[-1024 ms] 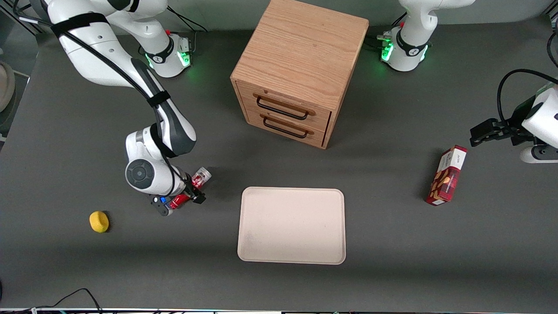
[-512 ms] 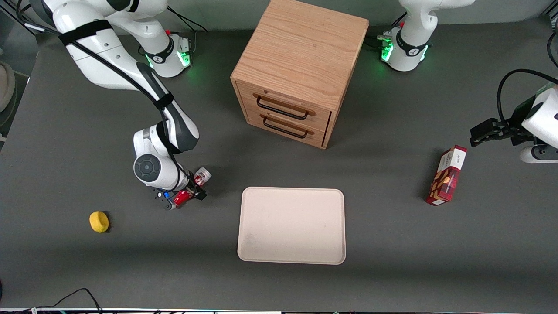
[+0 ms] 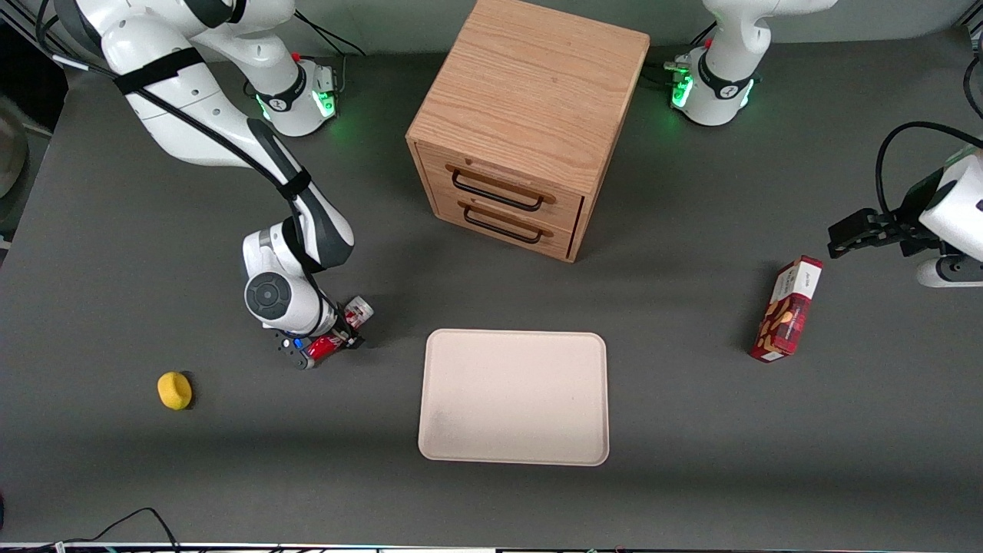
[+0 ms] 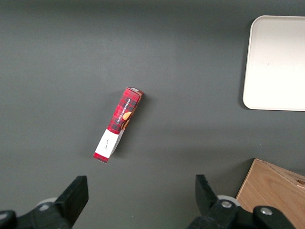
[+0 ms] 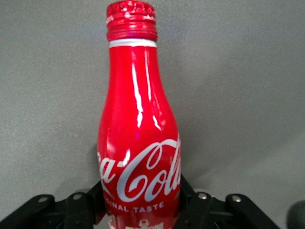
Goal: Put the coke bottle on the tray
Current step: 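Align the right gripper over the bottle and close on it, then lift the bottle with the right gripper, turning it upright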
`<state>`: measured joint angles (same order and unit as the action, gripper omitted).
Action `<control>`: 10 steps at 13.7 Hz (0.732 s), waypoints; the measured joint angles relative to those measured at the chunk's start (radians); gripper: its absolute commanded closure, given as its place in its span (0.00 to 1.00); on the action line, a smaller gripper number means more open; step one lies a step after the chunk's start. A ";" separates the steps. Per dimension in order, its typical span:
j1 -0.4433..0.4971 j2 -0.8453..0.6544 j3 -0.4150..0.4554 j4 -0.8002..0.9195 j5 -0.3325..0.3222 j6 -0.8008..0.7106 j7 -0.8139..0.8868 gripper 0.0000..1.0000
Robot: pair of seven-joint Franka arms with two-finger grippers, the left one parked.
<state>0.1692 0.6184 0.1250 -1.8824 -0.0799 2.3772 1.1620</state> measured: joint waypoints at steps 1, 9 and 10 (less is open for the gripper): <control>0.000 -0.001 0.000 0.001 -0.002 0.000 0.000 1.00; 0.000 -0.241 0.021 0.218 -0.077 -0.478 -0.204 1.00; 0.000 -0.268 0.036 0.277 -0.074 -0.555 -0.261 1.00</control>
<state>0.1692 0.3506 0.1605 -1.6051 -0.1538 1.8221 0.9009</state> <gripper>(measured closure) 0.480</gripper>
